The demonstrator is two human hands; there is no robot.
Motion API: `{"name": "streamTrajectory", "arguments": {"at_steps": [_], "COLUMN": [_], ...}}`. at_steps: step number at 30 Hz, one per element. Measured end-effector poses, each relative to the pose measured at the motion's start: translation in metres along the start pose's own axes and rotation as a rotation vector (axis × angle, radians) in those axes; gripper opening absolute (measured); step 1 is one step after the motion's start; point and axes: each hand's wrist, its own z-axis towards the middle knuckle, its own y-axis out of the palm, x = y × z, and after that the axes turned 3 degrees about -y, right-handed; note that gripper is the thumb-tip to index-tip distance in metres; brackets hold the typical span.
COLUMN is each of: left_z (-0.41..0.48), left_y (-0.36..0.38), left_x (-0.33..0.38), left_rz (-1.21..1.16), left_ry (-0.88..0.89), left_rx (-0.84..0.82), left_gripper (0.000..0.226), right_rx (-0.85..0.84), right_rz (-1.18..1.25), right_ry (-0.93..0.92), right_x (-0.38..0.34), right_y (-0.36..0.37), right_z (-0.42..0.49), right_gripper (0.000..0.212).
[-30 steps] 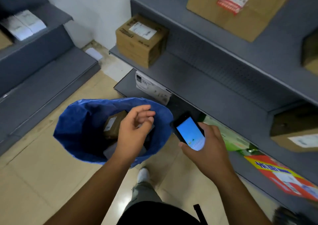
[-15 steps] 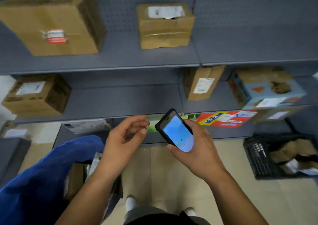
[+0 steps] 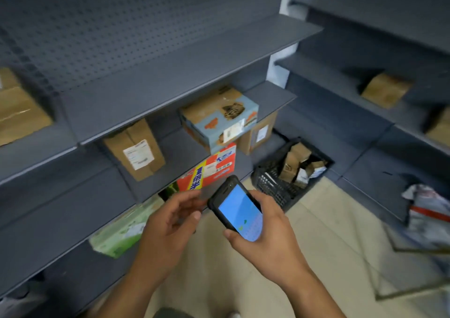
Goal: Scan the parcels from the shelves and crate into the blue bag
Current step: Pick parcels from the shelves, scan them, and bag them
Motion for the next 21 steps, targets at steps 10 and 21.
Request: {"name": "streamTrajectory", "arguments": {"at_steps": [10,21], "left_z": [0.128,0.333], "left_y": [0.087,0.172], "left_x": [0.02,0.151], "left_rz": [0.0,-0.075], "left_ry": [-0.025,0.368], "left_rx": [-0.228,-0.494], "left_gripper": [0.038,0.039], "right_rx": [0.12,0.532], "right_rz": [0.055,-0.101], "right_ry": [0.377,0.277], "right_x": [0.057,0.053], "right_y": [-0.067,-0.184], "right_z": [0.072,0.215], "right_gripper": [0.079,0.081]}}
